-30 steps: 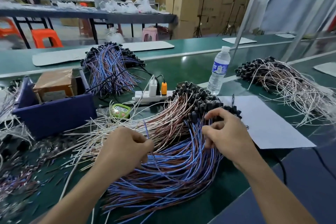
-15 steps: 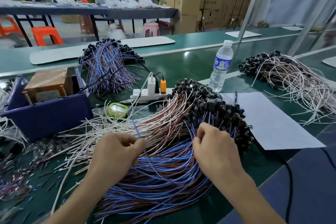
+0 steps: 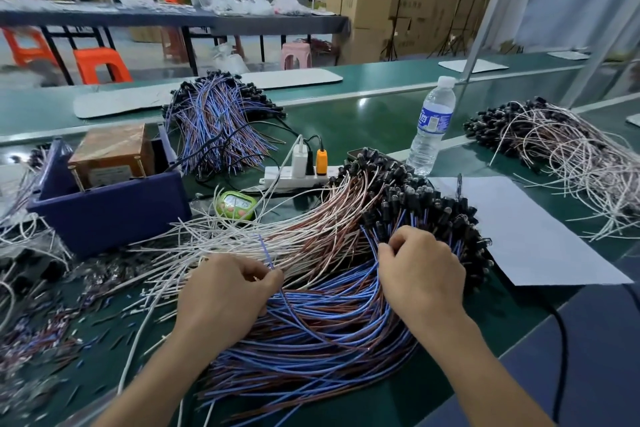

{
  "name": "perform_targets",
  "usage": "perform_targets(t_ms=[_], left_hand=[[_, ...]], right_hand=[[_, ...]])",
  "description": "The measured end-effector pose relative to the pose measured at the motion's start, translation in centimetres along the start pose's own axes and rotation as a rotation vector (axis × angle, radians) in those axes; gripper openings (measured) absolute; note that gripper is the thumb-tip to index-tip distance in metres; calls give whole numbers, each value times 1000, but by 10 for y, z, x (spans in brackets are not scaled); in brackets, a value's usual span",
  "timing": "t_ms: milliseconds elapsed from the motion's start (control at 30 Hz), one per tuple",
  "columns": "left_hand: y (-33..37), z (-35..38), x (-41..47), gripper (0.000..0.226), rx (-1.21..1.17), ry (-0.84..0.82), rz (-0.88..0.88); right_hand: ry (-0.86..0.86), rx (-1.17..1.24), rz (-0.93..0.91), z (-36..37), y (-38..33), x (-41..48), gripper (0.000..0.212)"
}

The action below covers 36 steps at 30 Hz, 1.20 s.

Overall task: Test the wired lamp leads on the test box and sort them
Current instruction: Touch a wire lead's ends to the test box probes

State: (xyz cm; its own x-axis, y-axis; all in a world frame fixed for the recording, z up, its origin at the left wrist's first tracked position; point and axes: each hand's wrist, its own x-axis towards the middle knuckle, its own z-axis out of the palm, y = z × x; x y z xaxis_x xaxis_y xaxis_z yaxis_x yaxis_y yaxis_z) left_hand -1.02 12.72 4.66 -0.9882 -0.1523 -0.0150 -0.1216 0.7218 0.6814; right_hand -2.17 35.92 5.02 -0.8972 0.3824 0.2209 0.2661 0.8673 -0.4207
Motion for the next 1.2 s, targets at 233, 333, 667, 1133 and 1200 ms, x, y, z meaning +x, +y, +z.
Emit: perform_targets(t_ms=[233,333,667,1133,1200], left_hand=[[-1,4,-1,38,81,101,133],[-4,6,-3,55,167,182,263],[-18,-4,-3,6,42,182,482],[-116,-129,9,22,29,567,-50],[-137,-143,3,24,157,654,-129]], right_hand=[[290,81,-84,-15,2,20,21],[269,55,-106,-14,0,23,28],[15,359,-473,24,-60,-41,34],[-472,701,-535,101,-237,-72,23],[-553,711,-547,114,-255,-81,22]])
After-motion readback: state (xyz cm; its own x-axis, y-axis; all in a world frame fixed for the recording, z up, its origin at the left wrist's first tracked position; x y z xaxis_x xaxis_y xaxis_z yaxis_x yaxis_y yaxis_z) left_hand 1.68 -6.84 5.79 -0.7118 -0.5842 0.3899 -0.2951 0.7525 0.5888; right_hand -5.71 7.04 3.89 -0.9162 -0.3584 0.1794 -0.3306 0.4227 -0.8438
